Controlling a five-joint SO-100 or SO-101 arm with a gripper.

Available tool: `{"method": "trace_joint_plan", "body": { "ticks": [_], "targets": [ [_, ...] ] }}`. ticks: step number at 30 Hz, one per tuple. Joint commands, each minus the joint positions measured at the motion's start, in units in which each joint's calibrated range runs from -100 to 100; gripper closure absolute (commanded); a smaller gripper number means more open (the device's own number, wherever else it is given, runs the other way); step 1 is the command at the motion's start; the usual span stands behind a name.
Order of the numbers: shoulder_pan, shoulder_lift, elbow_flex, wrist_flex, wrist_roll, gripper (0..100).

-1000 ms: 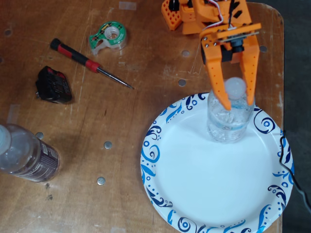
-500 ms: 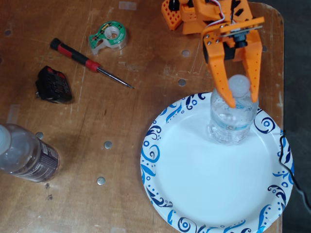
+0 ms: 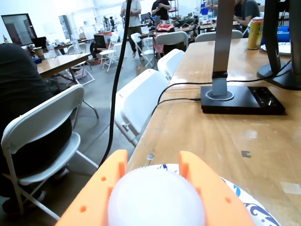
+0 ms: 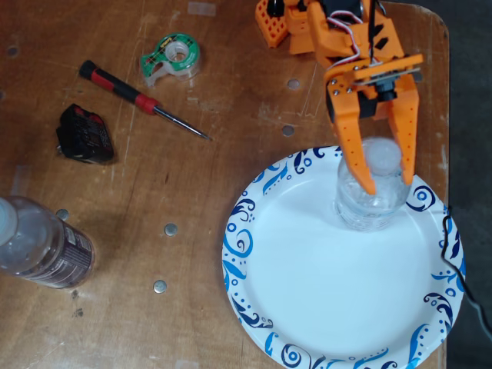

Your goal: Move the bottles to the plate

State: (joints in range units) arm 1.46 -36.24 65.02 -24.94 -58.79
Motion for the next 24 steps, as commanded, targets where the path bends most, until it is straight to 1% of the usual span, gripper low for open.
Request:
{"method": "trace_joint_plan", "body": {
  "ticks": [1, 5, 16, 24],
  "targets": [
    [-0.65, 1.84, -1.95, -1.96, 0.16, 83],
    [-2.05, 3.27, -2.05, -4.92, 0.16, 79],
    [-4.32, 3.19, -4.12, -5.44, 0.21, 79],
    [-8.09, 1.17, -5.29, -4.57, -0.26, 79]
  ]
}}
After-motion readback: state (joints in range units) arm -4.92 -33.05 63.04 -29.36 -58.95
